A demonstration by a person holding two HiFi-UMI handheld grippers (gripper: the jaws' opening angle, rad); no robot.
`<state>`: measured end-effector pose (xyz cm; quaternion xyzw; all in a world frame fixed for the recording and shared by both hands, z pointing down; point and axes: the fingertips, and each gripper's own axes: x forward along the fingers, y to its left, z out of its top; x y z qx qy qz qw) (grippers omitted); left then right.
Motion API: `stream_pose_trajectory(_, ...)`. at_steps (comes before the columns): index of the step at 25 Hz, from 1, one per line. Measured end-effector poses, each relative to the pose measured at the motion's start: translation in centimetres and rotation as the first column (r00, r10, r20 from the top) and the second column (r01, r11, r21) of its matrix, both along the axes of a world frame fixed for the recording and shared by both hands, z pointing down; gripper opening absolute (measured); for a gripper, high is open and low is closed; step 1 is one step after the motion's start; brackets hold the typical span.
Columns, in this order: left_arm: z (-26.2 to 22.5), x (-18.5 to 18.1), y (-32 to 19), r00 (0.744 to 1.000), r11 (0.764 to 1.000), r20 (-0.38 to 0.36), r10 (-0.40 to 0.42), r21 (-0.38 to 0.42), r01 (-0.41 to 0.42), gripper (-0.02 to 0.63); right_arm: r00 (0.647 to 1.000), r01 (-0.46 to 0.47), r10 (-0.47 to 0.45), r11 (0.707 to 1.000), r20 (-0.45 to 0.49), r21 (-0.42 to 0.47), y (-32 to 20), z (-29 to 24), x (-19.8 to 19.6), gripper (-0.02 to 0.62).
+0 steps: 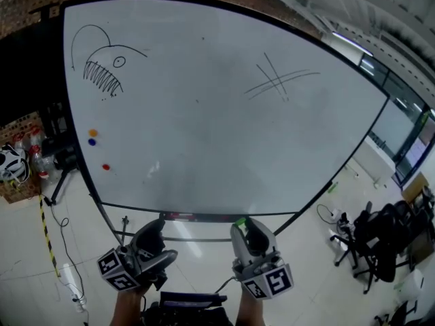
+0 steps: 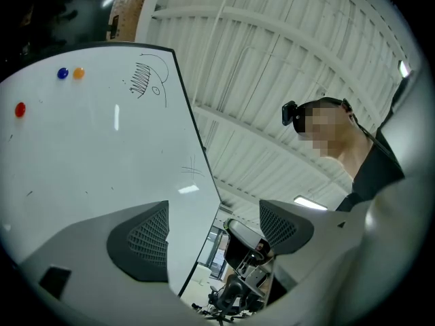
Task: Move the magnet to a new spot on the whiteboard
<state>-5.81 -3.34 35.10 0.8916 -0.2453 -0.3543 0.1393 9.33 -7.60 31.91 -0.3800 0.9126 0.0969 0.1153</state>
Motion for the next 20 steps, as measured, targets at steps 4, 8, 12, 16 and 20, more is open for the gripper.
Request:
stream_pose_trajectory(4,0.2,0.6,-0.1,1.000,1.000,0.017,-0.016,-0.016,0.017,0.416,1.000,0.023,-0.023,1.000,0.011,-0.004,-0.2,0.2,0.3,0.150)
stream_pose_trajectory(8,0.5,0.9,-0.1,0.999,0.999,0.027,-0.036,-0.030,0.037,0.416,0.999,0.046,-0.045,0.999,0.019,-0.018,-0.6,0.7,0.3,0.150)
stream_pose_trajectory(12,0.8,1.3,-0.3,0.997,0.998,0.043,-0.057,-0.031,0.058,0.416,0.998,0.064,-0.064,0.998,0.022,-0.022,-0.9,0.8,0.5,0.150)
stream_pose_trajectory(16,0.5,2.5,-0.4,0.992,0.997,0.097,-0.081,-0.004,0.082,0.416,0.997,0.070,-0.070,0.997,0.022,-0.021,-1.3,0.8,1.1,0.150)
stream_pose_trajectory(20,0.5,3.6,-0.6,0.991,0.996,0.105,-0.083,-0.005,0.084,0.416,0.997,0.072,-0.072,0.997,0.023,-0.019,-1.6,1.0,2.1,0.150)
